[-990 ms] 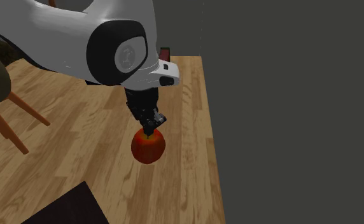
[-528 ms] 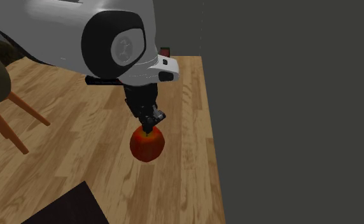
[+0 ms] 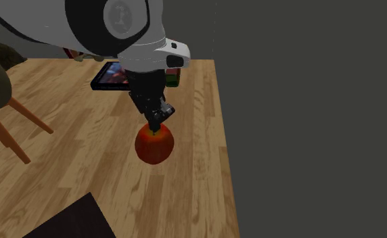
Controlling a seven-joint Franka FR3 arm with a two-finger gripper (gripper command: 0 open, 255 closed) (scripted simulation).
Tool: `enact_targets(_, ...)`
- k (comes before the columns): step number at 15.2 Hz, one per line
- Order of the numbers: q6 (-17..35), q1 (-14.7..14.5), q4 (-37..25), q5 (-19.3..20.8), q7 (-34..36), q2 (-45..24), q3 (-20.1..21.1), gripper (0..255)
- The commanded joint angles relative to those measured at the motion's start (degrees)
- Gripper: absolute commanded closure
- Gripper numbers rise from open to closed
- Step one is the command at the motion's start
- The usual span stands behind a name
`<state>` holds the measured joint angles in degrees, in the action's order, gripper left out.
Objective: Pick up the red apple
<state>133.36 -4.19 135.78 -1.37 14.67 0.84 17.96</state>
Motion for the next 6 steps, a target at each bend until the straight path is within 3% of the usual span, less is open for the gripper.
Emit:
enact_targets(1,-1.8,0.0,-0.8,-0.4,-0.2,1.0,0.0,255)
enact_targets(6,-4.3,0.0,-1.8,-0.9,-0.6,2.6,-0.1,255)
